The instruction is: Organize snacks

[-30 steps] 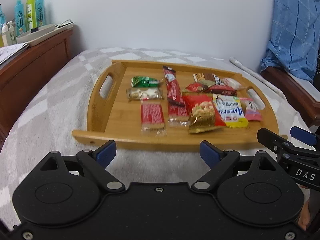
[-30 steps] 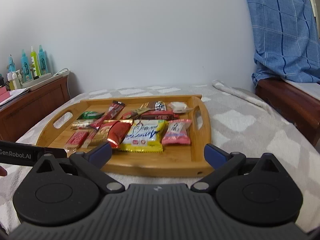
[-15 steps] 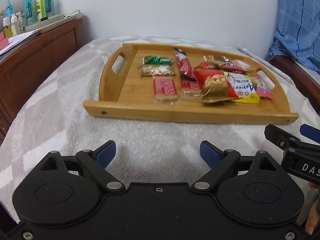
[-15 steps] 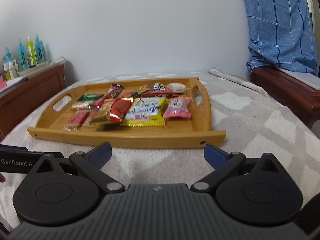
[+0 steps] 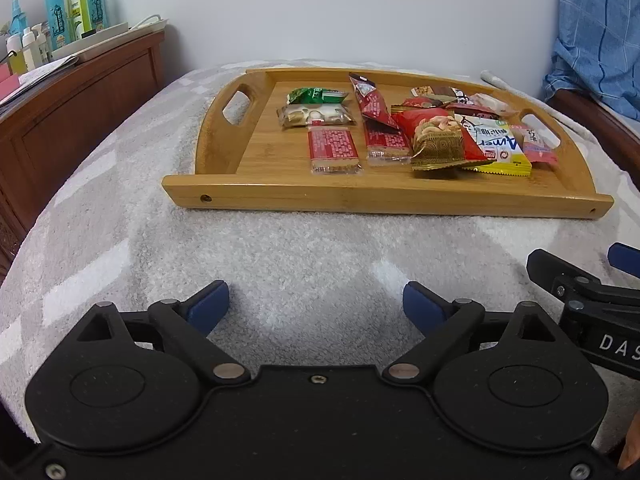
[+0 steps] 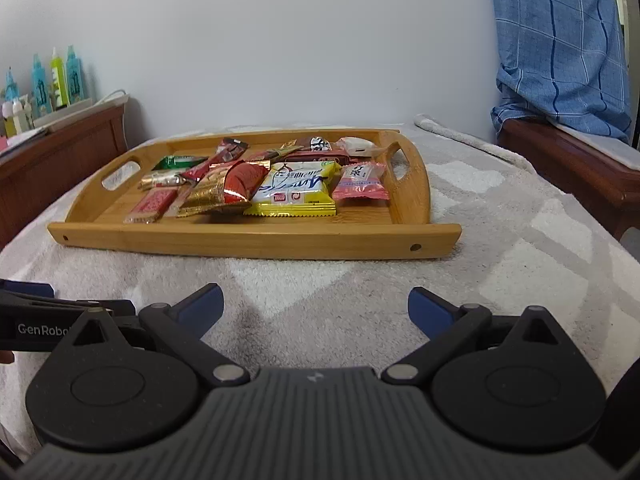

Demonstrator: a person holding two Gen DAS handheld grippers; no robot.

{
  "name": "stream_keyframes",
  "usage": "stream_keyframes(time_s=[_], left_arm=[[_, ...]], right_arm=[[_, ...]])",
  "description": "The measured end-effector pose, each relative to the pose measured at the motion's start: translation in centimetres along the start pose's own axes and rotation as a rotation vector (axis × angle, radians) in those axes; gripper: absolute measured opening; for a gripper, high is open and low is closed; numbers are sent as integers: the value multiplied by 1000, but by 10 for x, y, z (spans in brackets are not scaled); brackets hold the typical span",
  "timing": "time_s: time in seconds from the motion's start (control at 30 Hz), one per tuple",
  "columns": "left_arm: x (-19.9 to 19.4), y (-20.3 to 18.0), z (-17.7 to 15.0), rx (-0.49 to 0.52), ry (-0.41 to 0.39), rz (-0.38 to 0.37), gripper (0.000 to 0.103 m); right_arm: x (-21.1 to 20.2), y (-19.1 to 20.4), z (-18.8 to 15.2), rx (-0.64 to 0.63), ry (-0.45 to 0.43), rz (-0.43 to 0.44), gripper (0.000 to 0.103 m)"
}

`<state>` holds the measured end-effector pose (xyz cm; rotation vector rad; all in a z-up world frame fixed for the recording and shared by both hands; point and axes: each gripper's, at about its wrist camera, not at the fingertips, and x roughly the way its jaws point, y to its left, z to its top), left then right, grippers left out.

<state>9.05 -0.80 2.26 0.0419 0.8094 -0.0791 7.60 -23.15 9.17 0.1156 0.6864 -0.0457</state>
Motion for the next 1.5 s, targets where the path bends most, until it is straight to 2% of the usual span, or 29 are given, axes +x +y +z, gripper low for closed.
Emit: stream_keyframes(time_s=[0.33, 1.5], left_arm=[[6, 4, -2, -24, 11, 10, 102], [9, 3, -4, -5, -1, 10, 103]], right_arm=[[10, 3, -4, -17, 46, -4, 103], [16, 3, -6, -52, 78, -10, 103]])
